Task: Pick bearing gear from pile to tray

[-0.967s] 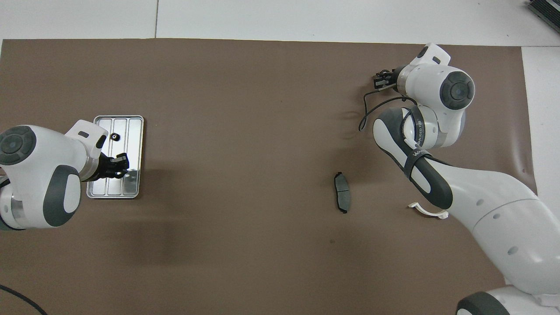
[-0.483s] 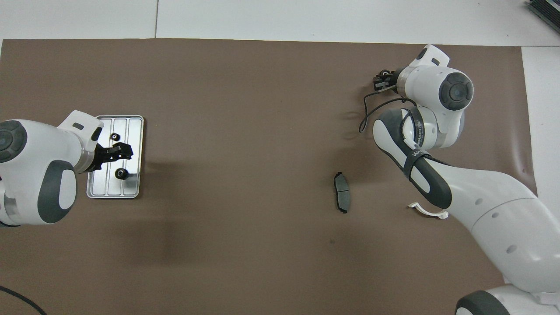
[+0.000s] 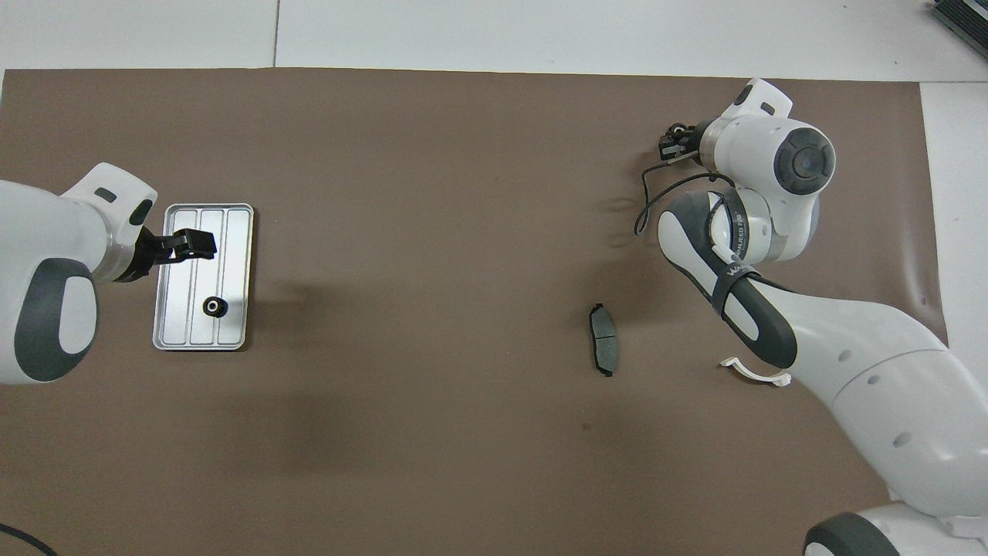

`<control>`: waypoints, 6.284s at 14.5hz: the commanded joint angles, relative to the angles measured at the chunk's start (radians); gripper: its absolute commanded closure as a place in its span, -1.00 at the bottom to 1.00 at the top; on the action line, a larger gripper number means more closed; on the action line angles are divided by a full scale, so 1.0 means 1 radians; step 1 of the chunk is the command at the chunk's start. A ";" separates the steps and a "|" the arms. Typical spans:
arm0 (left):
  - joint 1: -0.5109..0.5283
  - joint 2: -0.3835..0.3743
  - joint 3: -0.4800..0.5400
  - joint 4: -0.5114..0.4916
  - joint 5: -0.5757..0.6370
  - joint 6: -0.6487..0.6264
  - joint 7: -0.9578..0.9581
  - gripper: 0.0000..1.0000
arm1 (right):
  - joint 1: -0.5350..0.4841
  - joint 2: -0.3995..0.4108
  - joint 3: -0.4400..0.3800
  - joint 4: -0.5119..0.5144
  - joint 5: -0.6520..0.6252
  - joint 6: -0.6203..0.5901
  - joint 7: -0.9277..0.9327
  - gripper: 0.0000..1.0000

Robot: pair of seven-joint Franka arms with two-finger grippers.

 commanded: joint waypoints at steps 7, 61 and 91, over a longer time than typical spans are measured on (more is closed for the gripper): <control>-0.014 -0.065 -0.004 0.142 -0.004 -0.191 0.087 -1.00 | 0.000 0.004 0.008 0.002 0.006 0.033 -0.033 0.42; -0.439 0.435 -0.014 0.277 0.177 0.239 -1.045 -0.66 | 0.033 -0.344 0.077 0.090 0.017 -0.616 0.565 0.00; 0.114 0.047 -0.014 -0.083 -0.056 0.114 0.068 1.00 | -0.100 -0.721 0.075 -0.125 0.029 -1.031 0.180 -1.00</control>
